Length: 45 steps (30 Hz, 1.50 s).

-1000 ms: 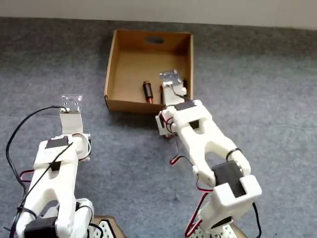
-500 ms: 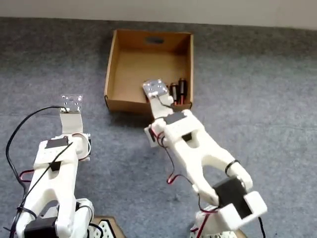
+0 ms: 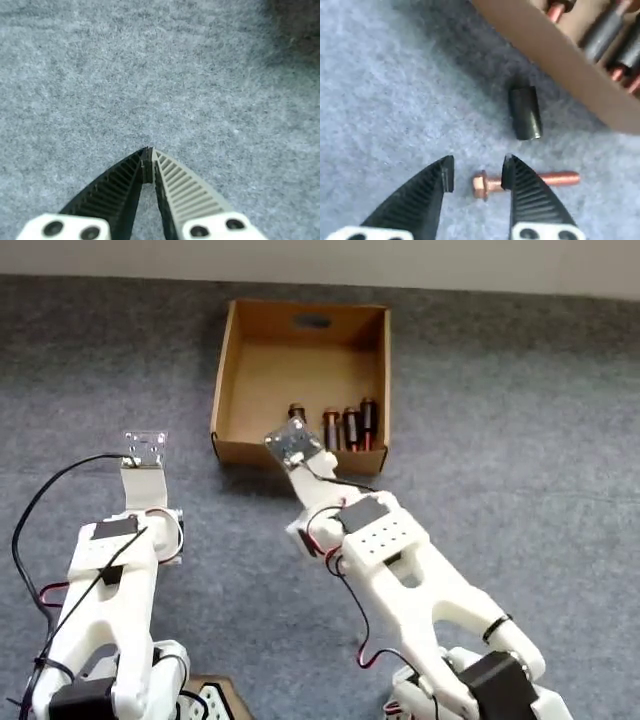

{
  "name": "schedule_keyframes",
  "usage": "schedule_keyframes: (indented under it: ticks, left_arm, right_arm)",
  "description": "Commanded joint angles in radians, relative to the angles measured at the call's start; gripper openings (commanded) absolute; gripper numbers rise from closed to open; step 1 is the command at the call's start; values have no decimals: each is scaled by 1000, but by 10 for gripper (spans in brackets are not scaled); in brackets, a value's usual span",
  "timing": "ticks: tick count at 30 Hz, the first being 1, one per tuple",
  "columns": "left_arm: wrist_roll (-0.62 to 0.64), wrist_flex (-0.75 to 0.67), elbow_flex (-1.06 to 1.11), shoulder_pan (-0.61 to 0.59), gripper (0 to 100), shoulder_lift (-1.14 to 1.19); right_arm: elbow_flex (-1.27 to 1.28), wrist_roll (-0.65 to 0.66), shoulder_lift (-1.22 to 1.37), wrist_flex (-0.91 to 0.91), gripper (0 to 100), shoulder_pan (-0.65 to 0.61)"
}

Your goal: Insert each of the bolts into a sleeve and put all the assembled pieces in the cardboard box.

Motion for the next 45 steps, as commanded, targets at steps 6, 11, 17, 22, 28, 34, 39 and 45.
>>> schedule_keyframes:
  ticks: [6, 11, 17, 22, 28, 34, 39, 45]
  left_arm:
    - [3, -14, -2, 13, 9, 2]
    - [3, -14, -2, 13, 9, 2]
    - [3, -14, -2, 13, 9, 2]
    - [3, -14, -2, 13, 9, 2]
    - [3, -14, -2, 13, 9, 2]
    - [3, -14, -2, 13, 9, 2]
    - [3, -14, -2, 13, 9, 2]
    - [3, -14, -2, 13, 9, 2]
  right_arm:
    - [-191, 242, 197, -10, 156, 59]
    - [-303, 247, 349, -7, 156, 56]
    - [-389, 247, 447, -7, 156, 87]
    - [-390, 249, 486, -5, 200, 85]
    - [-392, 249, 533, -5, 224, 84]
    - [-387, 242, 484, -5, 129, 81]
    - [-384, 106, 351, -5, 7, 81]
    - [-335, 57, 213, 70, 5, 64]
